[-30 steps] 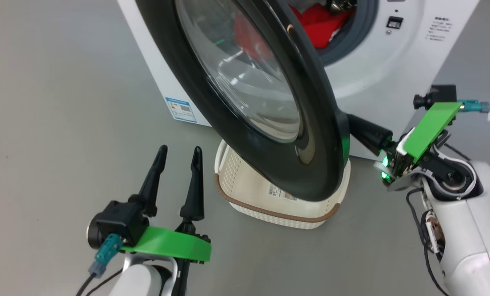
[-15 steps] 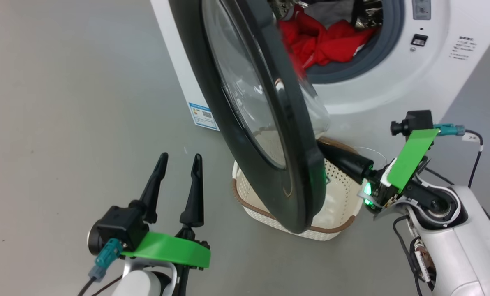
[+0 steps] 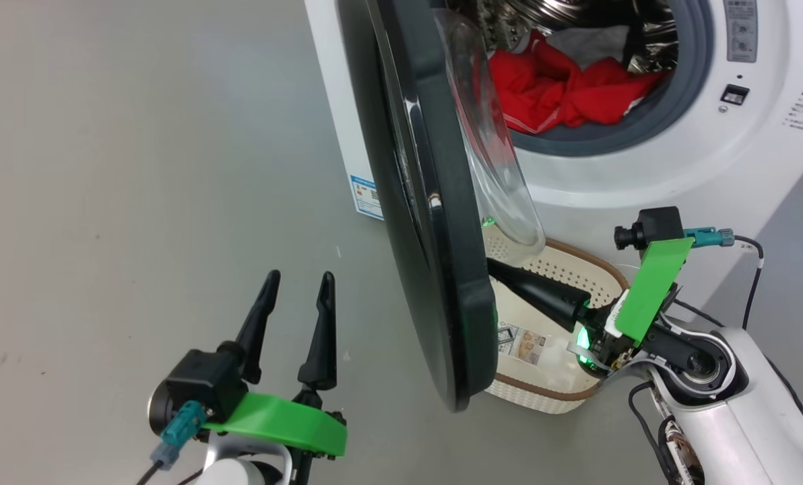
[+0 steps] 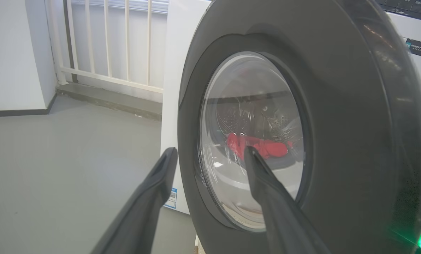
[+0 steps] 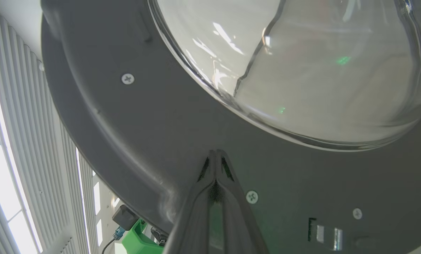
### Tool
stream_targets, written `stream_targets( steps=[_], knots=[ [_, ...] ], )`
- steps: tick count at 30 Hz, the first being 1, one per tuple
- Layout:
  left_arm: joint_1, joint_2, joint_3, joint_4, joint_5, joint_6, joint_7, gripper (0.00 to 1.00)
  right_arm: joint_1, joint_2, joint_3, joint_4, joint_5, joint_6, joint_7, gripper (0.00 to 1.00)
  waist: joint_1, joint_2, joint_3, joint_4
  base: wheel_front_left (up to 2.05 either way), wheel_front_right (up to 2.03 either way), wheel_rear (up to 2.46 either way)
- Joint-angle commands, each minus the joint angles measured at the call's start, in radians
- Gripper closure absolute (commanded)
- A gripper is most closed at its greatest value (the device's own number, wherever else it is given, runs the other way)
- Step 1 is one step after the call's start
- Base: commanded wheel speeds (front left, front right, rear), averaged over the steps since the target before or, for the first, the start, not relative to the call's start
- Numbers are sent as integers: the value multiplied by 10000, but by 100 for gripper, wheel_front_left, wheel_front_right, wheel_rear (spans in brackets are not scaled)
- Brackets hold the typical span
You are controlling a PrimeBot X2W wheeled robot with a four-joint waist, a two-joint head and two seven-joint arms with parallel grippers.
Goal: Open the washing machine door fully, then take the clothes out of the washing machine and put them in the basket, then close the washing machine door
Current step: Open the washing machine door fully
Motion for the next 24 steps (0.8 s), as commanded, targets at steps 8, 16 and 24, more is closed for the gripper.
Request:
stream_targets(
  steps=[8,16,24],
  knots=[
    [62,226,222,-299,-177,83,98,0,112,137,707,-457,244,54,-54,100,0,0,-171,401,0,0,0],
    [149,238,215,-328,-276,125,101,0,49,108,1154,-429,410,54,-156,100,0,0,-181,540,0,0,0],
    [231,246,220,-444,-348,208,66,0,-128,-157,1659,-416,803,54,-412,100,0,0,-82,579,0,0,0]
  ],
)
